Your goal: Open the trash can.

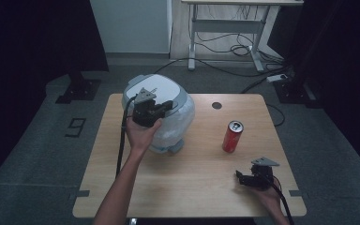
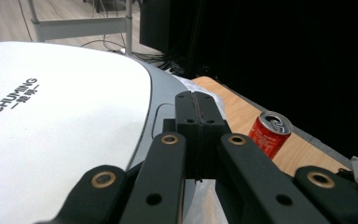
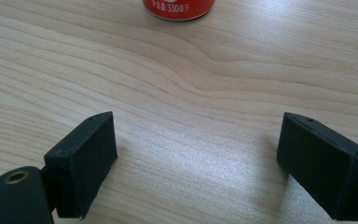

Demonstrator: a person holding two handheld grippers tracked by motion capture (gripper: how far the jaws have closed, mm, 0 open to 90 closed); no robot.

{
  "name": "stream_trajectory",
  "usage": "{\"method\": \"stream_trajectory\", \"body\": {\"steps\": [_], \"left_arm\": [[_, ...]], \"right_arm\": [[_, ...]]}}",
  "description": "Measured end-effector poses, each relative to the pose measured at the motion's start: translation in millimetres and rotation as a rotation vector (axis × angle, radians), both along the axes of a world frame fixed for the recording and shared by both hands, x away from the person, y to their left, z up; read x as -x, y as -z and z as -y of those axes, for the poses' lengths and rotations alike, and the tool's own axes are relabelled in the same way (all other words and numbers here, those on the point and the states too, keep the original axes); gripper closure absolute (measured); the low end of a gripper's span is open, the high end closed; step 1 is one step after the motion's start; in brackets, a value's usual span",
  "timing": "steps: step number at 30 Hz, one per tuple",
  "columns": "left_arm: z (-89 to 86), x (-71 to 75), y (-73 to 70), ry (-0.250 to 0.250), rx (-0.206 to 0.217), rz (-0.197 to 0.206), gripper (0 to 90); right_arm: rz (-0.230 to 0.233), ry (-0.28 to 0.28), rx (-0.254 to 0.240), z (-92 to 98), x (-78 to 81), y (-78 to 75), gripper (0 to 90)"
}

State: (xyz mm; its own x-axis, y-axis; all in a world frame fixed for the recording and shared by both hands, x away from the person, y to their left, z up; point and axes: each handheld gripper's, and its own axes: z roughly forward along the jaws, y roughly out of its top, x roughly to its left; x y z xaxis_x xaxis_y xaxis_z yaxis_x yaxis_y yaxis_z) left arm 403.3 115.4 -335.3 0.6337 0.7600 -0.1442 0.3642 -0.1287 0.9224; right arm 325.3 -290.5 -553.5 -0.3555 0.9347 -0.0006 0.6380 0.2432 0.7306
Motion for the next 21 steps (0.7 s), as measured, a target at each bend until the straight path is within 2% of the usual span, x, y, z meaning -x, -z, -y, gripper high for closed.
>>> {"method": "stream_trajectory", "body": {"steps": [4,10,21], "left_arm": [[1.9,-6.1,1.6,-0.011,0.005,-0.015,89.7],[7.3,-13.8,3.9,-0.020,-0.012,-0.032,89.7],[10.2,-14.5,5.5,-0.029,-0.008,-0.032,89.8]], "right_arm": [[-0.001,0.000,0.001,0.1,0.0,-0.1,11.3],[-0.001,-0.001,0.001,0.1,0.0,-0.1,11.3],[0.000,0.000,0.000,0.0,0.0,0.0,11.3]]}}
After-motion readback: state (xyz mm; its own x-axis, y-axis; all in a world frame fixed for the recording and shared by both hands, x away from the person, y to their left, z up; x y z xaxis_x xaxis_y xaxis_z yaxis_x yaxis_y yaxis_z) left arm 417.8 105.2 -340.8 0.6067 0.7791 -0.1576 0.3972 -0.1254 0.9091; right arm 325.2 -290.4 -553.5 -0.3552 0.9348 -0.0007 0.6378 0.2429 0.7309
